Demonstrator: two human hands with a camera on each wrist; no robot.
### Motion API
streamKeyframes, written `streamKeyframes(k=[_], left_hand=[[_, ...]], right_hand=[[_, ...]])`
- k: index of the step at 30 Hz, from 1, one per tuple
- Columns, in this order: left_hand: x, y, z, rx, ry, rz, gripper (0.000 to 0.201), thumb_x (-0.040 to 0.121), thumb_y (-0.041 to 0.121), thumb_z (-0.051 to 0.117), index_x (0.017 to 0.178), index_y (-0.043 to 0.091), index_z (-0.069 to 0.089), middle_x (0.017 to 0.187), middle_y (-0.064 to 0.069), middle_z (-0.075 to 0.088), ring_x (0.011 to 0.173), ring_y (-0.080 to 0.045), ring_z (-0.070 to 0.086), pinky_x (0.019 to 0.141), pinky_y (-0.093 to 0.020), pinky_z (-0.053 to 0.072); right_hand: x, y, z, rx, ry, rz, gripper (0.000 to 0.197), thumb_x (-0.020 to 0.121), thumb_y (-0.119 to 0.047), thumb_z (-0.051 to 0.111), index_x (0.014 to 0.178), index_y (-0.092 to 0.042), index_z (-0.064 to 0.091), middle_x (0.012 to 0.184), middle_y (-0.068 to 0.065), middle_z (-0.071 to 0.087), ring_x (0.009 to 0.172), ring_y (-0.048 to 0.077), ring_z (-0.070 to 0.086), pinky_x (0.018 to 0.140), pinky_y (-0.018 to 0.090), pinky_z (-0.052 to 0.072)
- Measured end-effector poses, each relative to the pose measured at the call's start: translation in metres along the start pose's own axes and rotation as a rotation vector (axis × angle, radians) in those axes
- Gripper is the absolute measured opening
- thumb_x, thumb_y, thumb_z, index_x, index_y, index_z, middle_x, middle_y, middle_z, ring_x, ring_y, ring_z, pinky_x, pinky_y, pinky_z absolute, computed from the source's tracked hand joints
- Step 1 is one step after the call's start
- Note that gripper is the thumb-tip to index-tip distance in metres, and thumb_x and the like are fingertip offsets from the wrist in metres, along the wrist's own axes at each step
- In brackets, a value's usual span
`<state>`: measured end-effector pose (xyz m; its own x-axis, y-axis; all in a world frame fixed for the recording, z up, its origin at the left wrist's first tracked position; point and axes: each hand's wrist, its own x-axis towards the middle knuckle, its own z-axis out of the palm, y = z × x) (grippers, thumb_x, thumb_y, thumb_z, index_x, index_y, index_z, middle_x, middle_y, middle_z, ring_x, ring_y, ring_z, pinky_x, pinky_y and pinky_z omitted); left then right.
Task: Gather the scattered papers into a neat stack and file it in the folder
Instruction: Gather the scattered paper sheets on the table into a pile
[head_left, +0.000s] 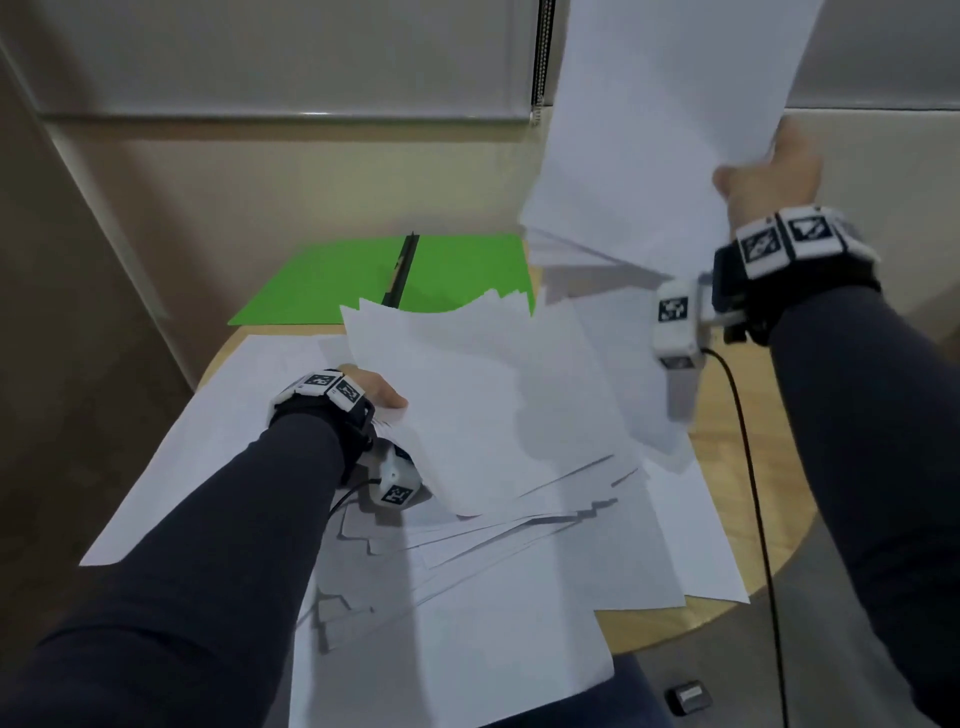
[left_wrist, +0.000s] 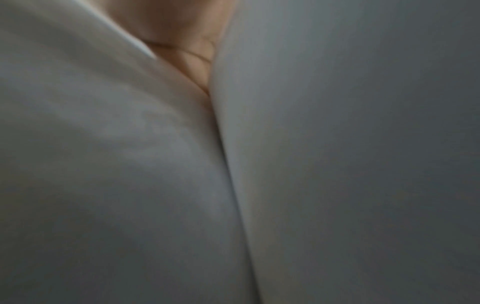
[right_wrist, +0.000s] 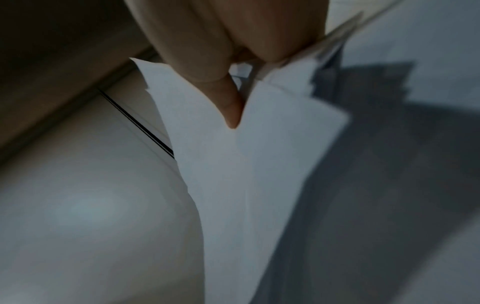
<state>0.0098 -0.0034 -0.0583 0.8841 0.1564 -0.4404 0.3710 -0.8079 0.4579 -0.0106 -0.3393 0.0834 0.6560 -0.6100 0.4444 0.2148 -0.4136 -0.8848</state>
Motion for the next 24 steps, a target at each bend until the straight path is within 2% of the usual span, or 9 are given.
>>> streamKeyframes(k=[5, 7, 9, 12, 13, 15, 18, 21, 24], left_hand=[[0.002, -0.005, -0.003, -0.132, -0.012, -0.028, 0.064, 0.077, 0.022, 0.075, 0.131, 0.001, 0.049, 0.137, -0.009, 0.051, 0.123, -0.031, 0.052, 0.106, -0.038, 0.041], [0.004, -0.006, -0.003, -0.203, -0.026, -0.036, 0.071, 0.071, 0.02, 0.079, 0.132, 0.002, 0.048, 0.135, -0.011, 0.054, 0.118, -0.032, 0.055, 0.103, -0.041, 0.045], [0.01, -0.008, -0.001, -0.244, -0.03, -0.038, 0.075, 0.067, 0.02, 0.082, 0.132, 0.004, 0.049, 0.132, -0.011, 0.056, 0.116, -0.032, 0.057, 0.102, -0.042, 0.046], [0.007, -0.006, 0.001, -0.193, -0.024, -0.026, 0.06, 0.069, 0.022, 0.08, 0.123, 0.005, 0.059, 0.126, -0.012, 0.062, 0.111, -0.03, 0.06, 0.101, -0.037, 0.046], [0.01, -0.006, 0.003, -0.15, -0.009, -0.021, 0.057, 0.073, 0.021, 0.077, 0.124, 0.003, 0.058, 0.125, -0.013, 0.061, 0.113, -0.029, 0.059, 0.097, -0.032, 0.046], [0.005, -0.006, 0.006, -0.145, 0.035, -0.005, 0.05, 0.081, 0.016, 0.07, 0.126, -0.002, 0.055, 0.13, -0.018, 0.058, 0.112, -0.027, 0.058, 0.083, -0.029, 0.041], [-0.002, -0.007, 0.005, -0.073, -0.011, 0.064, 0.033, 0.088, 0.014, 0.059, 0.118, -0.001, 0.061, 0.128, -0.017, 0.06, 0.11, -0.027, 0.058, 0.079, -0.028, 0.041], [0.012, -0.012, 0.004, -0.303, -0.125, 0.032, 0.058, 0.064, 0.023, 0.084, 0.111, 0.0, 0.061, 0.119, -0.01, 0.061, 0.099, -0.022, 0.057, 0.08, -0.029, 0.047], [0.045, -0.023, 0.008, -0.425, -0.186, 0.016, 0.073, 0.039, 0.02, 0.092, 0.103, -0.003, 0.066, 0.122, -0.024, 0.063, 0.099, -0.031, 0.063, 0.094, -0.04, 0.048]], right_hand=[[-0.001, -0.06, 0.023, 0.307, -0.033, -0.021, 0.03, 0.08, 0.005, 0.058, 0.091, -0.022, 0.048, 0.104, 0.003, 0.064, 0.092, 0.012, 0.062, 0.071, 0.01, 0.051], [-0.007, -0.068, 0.038, 0.398, -0.057, 0.032, 0.027, 0.083, 0.005, 0.057, 0.096, -0.017, 0.048, 0.1, 0.002, 0.063, 0.092, 0.015, 0.06, 0.08, 0.019, 0.052], [-0.013, -0.065, 0.054, 0.573, -0.086, 0.172, 0.031, 0.083, 0.009, 0.057, 0.108, -0.008, 0.05, 0.092, 0.004, 0.063, 0.088, 0.022, 0.062, 0.086, 0.036, 0.053], [-0.026, -0.049, 0.074, 0.66, -0.236, 0.407, 0.038, 0.078, 0.005, 0.065, 0.115, 0.004, 0.054, 0.096, 0.015, 0.069, 0.071, 0.028, 0.07, 0.066, 0.051, 0.058], [-0.028, -0.039, 0.082, 0.639, -0.267, 0.47, 0.045, 0.075, 0.001, 0.068, 0.117, 0.006, 0.054, 0.1, 0.018, 0.07, 0.073, 0.031, 0.072, 0.065, 0.055, 0.058], [-0.028, -0.014, 0.098, 0.628, -0.338, 0.572, 0.052, 0.072, -0.002, 0.072, 0.12, 0.006, 0.055, 0.105, 0.021, 0.07, 0.083, 0.036, 0.071, 0.071, 0.059, 0.056], [-0.056, -0.03, 0.1, 0.636, -0.397, 0.618, 0.051, 0.072, 0.0, 0.071, 0.12, 0.006, 0.055, 0.108, 0.021, 0.069, 0.088, 0.034, 0.07, 0.081, 0.057, 0.055], [-0.064, -0.052, 0.101, 0.793, -0.486, 0.591, 0.031, 0.088, 0.004, 0.056, 0.119, 0.004, 0.056, 0.107, 0.02, 0.068, 0.085, 0.031, 0.069, 0.082, 0.049, 0.056], [-0.059, -0.067, 0.097, 0.889, -0.51, 0.614, 0.014, 0.092, 0.001, 0.052, 0.105, -0.001, 0.057, 0.069, 0.017, 0.071, 0.056, 0.027, 0.07, 0.055, 0.043, 0.06]])
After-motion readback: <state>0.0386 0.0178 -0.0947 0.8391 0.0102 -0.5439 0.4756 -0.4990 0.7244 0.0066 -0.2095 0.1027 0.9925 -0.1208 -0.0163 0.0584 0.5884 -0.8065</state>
